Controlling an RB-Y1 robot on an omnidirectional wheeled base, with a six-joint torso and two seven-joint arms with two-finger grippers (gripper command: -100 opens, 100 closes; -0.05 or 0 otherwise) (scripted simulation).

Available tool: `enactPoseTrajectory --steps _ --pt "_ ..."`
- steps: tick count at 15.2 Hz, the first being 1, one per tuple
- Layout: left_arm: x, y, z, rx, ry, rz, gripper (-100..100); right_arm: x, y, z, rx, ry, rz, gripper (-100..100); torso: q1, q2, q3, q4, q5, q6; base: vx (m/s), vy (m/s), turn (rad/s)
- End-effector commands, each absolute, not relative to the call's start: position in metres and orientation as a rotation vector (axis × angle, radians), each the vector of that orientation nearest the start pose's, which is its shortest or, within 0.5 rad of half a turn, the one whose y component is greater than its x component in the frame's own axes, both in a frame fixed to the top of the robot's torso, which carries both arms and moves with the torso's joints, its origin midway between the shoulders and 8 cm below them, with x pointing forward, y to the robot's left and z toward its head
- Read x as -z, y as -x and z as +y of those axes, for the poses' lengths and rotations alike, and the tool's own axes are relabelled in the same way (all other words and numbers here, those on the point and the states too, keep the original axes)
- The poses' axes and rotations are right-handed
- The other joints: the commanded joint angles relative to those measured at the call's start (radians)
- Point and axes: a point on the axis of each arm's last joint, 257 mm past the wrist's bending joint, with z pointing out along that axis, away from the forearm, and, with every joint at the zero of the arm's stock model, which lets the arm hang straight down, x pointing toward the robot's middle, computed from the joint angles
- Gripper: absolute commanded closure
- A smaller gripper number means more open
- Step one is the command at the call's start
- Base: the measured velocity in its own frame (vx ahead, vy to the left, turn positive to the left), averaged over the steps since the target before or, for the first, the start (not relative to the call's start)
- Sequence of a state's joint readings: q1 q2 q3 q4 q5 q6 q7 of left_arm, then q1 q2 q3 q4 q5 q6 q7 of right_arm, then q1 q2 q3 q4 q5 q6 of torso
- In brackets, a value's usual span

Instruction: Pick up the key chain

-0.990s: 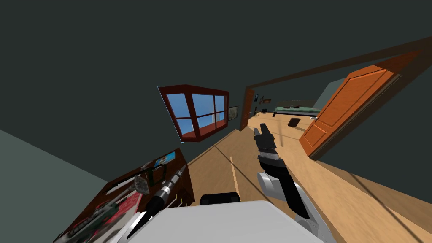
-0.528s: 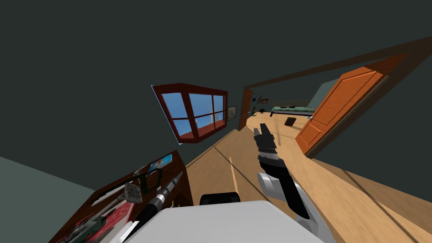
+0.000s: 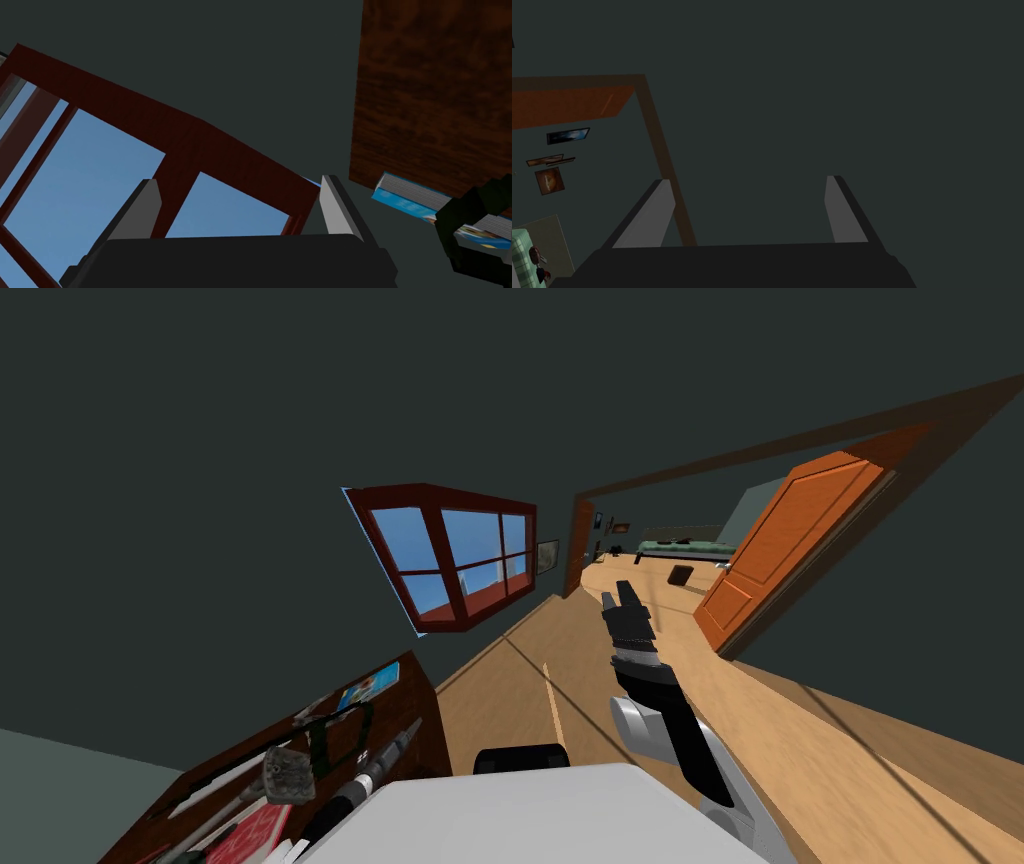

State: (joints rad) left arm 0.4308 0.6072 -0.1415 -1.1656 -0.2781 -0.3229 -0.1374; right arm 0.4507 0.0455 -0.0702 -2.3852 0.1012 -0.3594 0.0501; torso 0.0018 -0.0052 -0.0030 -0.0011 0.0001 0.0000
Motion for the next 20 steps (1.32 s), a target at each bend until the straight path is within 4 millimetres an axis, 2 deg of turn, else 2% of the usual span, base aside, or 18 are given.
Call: enactPoseTrajectory --steps 1,7,10,15,16,19,20 --pt "0.499 -0.257 0.459 0.296 0.669 2.148 -100 -0.060 -0.344 -0.292 -1.129 -0.604 0.627 0 0.000 0.000 0.000 0.000 0.000 0.000 0.079 0.023 -0.069" --pt "0.529 -0.216 0.487 0.199 0.685 2.258 -100 -0.060 -0.344 -0.292 -1.129 -0.604 0.627 0 -0.001 0.002 0.001 0.000 0.000 0.000 0.059 0.011 -0.039" --pt "0.536 -0.203 0.496 0.171 0.705 2.277 -100 -0.060 -0.344 -0.292 -1.129 -0.604 0.627 0 -0.001 0.001 0.001 0.000 0.000 0.000 0.054 0.019 -0.030" --pt "0.558 -0.158 0.522 0.072 0.725 2.380 -100 -0.060 -0.344 -0.292 -1.129 -0.604 0.627 0 0.000 0.001 0.001 0.000 0.000 0.000 0.068 0.030 -0.047" --pt "0.559 -0.156 0.523 0.067 0.728 2.384 -100 -0.060 -0.344 -0.292 -1.129 -0.604 0.628 0 0.000 0.000 0.000 0.000 0.000 0.000 0.064 0.023 -0.021" --pt "0.573 -0.121 0.538 -0.001 0.734 2.465 -100 -0.060 -0.344 -0.292 -1.129 -0.604 0.628 0 0.000 0.000 0.000 0.000 0.000 0.000 0.095 0.036 -0.048" --pt "0.579 -0.100 0.547 -0.039 0.742 2.507 -100 -0.060 -0.344 -0.292 -1.129 -0.604 0.628 0 0.000 -0.001 -0.001 0.000 0.000 0.000 0.141 0.061 -0.085"
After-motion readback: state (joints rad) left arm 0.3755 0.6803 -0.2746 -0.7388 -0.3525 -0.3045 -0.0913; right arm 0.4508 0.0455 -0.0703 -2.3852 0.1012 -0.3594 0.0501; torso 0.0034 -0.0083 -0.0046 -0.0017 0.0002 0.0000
